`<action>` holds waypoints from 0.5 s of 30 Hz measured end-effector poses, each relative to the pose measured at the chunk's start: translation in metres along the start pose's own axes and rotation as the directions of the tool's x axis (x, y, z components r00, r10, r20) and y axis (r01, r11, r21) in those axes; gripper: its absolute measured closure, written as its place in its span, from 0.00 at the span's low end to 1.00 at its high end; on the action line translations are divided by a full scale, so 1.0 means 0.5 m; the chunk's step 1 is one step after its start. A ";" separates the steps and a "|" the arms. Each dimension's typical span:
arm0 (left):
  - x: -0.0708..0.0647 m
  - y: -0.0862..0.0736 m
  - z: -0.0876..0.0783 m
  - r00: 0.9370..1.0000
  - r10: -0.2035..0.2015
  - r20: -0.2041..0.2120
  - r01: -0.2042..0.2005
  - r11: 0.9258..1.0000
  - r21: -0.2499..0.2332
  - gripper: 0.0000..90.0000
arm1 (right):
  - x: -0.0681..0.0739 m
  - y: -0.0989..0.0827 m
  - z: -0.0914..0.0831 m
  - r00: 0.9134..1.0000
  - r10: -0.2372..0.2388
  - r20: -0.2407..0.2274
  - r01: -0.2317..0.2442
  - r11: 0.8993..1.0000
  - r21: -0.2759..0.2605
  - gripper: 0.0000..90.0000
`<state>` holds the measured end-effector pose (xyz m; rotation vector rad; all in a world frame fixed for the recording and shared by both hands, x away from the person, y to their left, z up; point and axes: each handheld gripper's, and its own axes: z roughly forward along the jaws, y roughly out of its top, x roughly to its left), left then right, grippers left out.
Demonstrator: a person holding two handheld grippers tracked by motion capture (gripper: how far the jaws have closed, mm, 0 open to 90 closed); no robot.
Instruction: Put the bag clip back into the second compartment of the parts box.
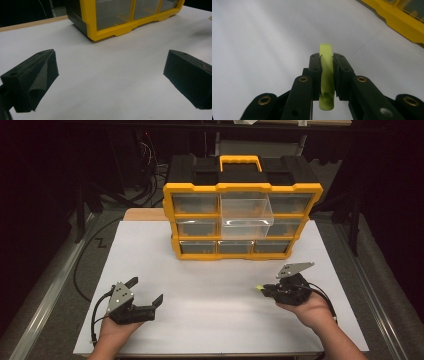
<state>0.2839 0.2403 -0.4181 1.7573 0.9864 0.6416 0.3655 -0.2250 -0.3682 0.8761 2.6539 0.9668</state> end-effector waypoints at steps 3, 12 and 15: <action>0.001 0.000 0.000 1.000 -0.005 0.013 0.005 1.000 0.002 0.00 | -0.003 0.003 -0.005 1.000 0.004 -0.003 -0.004 1.000 0.028 0.88; -0.001 0.001 -0.001 1.000 0.003 0.016 -0.003 1.000 -0.008 0.00 | -0.003 0.018 -0.012 0.999 -0.006 -0.044 0.011 0.995 0.098 0.88; -0.001 0.002 -0.002 1.000 -0.001 0.021 0.001 1.000 -0.020 0.00 | -0.003 0.026 -0.017 0.998 -0.020 -0.060 0.027 0.991 0.129 0.88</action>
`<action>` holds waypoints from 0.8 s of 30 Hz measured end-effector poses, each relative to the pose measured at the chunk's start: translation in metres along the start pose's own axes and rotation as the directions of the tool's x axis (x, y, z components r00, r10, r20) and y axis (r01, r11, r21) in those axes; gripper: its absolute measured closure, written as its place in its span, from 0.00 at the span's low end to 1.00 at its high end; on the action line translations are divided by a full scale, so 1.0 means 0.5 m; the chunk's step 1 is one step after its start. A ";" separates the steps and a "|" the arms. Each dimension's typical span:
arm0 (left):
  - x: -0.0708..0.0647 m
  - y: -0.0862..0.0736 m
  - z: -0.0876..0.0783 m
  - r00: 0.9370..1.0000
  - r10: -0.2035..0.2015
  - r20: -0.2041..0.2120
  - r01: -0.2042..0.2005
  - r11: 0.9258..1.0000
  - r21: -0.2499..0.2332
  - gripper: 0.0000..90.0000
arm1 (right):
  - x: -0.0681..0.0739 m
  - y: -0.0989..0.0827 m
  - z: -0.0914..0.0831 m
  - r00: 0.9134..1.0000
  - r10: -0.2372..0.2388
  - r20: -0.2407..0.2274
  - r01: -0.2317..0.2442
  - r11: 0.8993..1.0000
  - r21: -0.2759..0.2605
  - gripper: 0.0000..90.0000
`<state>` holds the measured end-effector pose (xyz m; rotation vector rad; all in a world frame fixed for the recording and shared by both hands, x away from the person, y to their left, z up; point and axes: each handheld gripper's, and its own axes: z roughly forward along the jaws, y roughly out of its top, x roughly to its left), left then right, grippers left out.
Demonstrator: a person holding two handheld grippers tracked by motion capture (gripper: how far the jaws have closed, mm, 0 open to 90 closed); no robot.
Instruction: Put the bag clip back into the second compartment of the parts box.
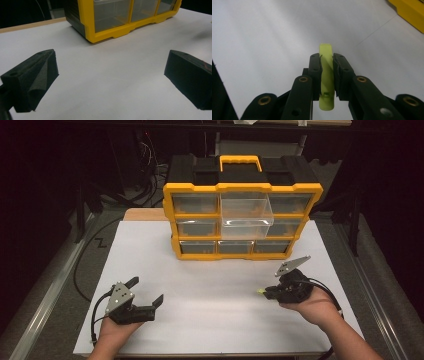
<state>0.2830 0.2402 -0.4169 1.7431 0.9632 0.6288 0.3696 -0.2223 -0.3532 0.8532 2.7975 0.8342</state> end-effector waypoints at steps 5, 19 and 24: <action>-0.003 0.001 0.000 1.000 0.001 0.020 -0.001 1.000 -0.004 0.00 | 0.001 0.009 -0.012 1.000 -0.008 -0.012 0.009 1.000 0.023 0.88; -0.007 0.001 -0.001 1.000 0.019 0.024 -0.019 1.000 -0.015 0.00 | 0.007 0.036 -0.071 0.997 -0.037 -0.063 0.042 0.996 0.082 0.88; -0.007 0.001 -0.001 0.999 0.021 0.028 -0.020 1.000 -0.012 0.00 | 0.009 0.052 -0.096 0.995 -0.052 -0.083 0.060 0.994 0.097 0.88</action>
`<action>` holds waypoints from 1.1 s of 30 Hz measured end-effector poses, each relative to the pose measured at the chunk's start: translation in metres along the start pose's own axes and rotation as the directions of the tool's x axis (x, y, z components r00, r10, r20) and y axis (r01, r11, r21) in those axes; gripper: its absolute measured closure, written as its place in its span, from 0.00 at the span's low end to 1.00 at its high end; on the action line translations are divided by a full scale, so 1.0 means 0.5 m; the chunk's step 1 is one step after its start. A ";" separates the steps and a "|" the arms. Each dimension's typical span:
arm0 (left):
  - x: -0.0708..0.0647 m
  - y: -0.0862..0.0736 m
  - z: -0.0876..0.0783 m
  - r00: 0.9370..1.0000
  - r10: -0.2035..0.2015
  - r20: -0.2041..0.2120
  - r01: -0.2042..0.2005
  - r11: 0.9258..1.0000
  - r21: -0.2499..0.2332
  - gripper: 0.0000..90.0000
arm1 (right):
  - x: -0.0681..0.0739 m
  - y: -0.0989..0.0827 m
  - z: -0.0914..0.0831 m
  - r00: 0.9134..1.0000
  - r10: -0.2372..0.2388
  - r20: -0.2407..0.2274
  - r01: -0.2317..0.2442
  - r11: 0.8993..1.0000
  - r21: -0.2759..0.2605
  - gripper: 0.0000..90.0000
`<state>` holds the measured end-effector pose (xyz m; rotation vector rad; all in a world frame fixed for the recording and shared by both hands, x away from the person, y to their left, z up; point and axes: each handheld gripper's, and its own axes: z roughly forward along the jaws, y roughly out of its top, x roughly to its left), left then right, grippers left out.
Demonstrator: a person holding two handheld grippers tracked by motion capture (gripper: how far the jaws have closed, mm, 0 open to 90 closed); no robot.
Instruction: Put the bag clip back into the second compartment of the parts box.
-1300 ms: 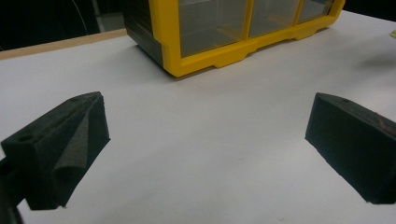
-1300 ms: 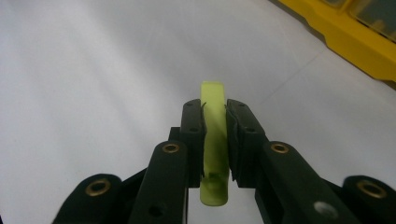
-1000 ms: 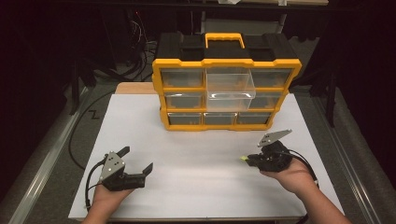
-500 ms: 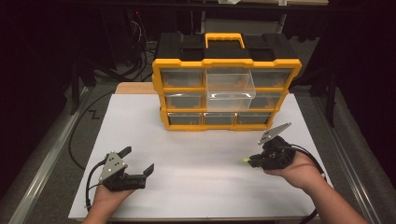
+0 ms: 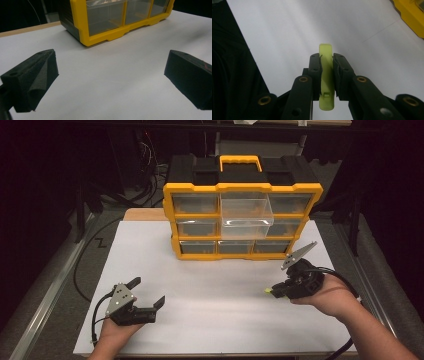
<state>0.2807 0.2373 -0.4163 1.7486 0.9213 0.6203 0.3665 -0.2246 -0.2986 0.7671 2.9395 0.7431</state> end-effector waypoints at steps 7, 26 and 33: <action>0.000 0.000 -0.001 1.000 0.000 0.001 0.000 1.000 -0.003 0.00 | 0.006 0.018 -0.025 1.000 -0.023 -0.002 0.023 1.000 0.018 0.88; -0.001 0.001 -0.004 1.000 -0.002 0.007 0.003 1.000 -0.019 0.00 | 0.020 0.096 -0.103 0.998 -0.066 0.008 0.066 0.997 0.035 0.88; -0.002 0.001 -0.004 1.000 0.004 0.014 -0.004 1.000 -0.016 0.00 | 0.021 0.113 -0.127 0.997 -0.079 0.009 0.079 0.997 0.028 0.88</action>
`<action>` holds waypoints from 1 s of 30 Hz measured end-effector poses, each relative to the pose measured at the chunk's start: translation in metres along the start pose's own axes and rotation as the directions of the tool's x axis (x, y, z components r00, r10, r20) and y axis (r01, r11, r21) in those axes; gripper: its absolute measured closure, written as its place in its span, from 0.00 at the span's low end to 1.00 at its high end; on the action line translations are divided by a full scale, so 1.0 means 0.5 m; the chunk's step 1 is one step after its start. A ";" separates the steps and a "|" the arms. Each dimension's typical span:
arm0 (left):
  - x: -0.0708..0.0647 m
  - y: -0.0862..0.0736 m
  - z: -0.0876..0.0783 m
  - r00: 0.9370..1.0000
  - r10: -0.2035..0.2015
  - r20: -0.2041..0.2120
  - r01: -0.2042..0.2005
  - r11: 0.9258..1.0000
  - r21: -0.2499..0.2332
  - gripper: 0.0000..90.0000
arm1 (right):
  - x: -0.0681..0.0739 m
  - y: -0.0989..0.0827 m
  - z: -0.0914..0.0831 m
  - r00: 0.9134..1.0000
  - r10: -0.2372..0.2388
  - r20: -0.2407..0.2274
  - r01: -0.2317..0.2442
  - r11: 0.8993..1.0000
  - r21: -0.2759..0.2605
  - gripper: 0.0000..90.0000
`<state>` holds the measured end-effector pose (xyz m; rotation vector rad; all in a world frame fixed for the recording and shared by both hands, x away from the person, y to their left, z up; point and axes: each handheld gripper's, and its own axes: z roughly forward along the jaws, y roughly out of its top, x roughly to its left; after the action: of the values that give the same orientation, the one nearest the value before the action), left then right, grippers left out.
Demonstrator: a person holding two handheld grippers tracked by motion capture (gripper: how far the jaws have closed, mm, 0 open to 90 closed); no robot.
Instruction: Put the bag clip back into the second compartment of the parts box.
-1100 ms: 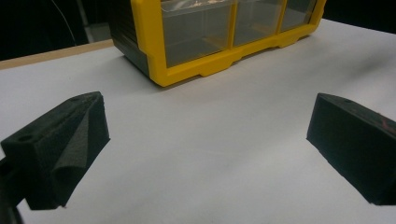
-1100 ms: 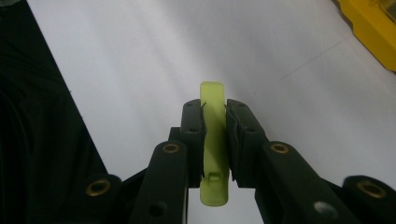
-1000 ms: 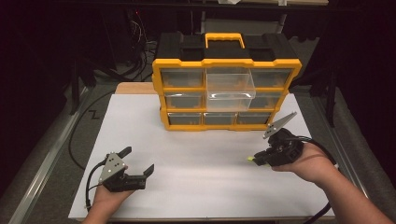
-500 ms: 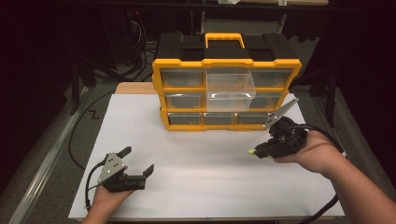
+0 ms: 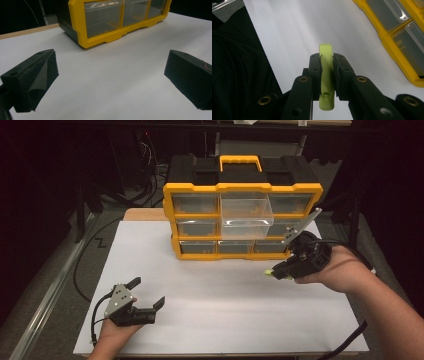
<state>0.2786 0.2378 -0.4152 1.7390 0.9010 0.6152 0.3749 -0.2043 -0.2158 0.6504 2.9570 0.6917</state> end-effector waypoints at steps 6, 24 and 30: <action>-0.001 0.000 0.000 1.000 0.002 0.001 -0.002 1.000 -0.004 0.00 | -0.001 0.010 -0.025 1.000 -0.003 0.000 0.003 1.000 -0.012 0.88; -0.002 0.000 -0.002 1.000 0.003 0.009 -0.002 1.000 -0.007 0.00 | 0.011 0.052 -0.097 0.999 -0.035 0.035 0.035 0.999 -0.016 0.88; -0.002 0.000 0.000 1.000 0.001 0.013 -0.001 1.000 -0.006 0.00 | 0.018 0.076 -0.120 0.998 -0.052 0.046 0.053 0.998 -0.022 0.88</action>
<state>0.2779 0.2371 -0.4152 1.7363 0.8887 0.6065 0.3741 -0.1946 -0.1448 0.5771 2.9085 0.6966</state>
